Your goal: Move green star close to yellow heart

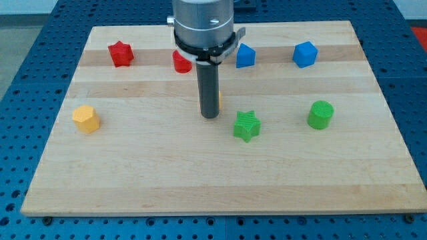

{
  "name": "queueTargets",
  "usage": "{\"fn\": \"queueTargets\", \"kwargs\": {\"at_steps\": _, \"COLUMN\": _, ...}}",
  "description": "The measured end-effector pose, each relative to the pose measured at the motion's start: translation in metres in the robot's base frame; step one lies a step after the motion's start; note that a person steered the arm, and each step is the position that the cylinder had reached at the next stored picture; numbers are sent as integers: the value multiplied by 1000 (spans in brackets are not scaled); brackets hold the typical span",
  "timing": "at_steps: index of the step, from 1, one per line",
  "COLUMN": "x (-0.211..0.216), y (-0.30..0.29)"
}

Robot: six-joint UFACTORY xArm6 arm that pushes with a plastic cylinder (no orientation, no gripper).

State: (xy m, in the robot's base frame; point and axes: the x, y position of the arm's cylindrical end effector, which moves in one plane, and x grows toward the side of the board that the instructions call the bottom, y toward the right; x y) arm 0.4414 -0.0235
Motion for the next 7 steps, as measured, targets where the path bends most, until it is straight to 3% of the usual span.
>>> {"fn": "queueTargets", "kwargs": {"at_steps": 1, "x": 7, "y": 0}}
{"fn": "queueTargets", "kwargs": {"at_steps": 3, "x": 85, "y": -12}}
{"fn": "queueTargets", "kwargs": {"at_steps": 4, "x": 123, "y": 46}}
{"fn": "queueTargets", "kwargs": {"at_steps": 5, "x": 110, "y": 120}}
{"fn": "queueTargets", "kwargs": {"at_steps": 6, "x": 71, "y": 130}}
{"fn": "queueTargets", "kwargs": {"at_steps": 7, "x": 38, "y": 94}}
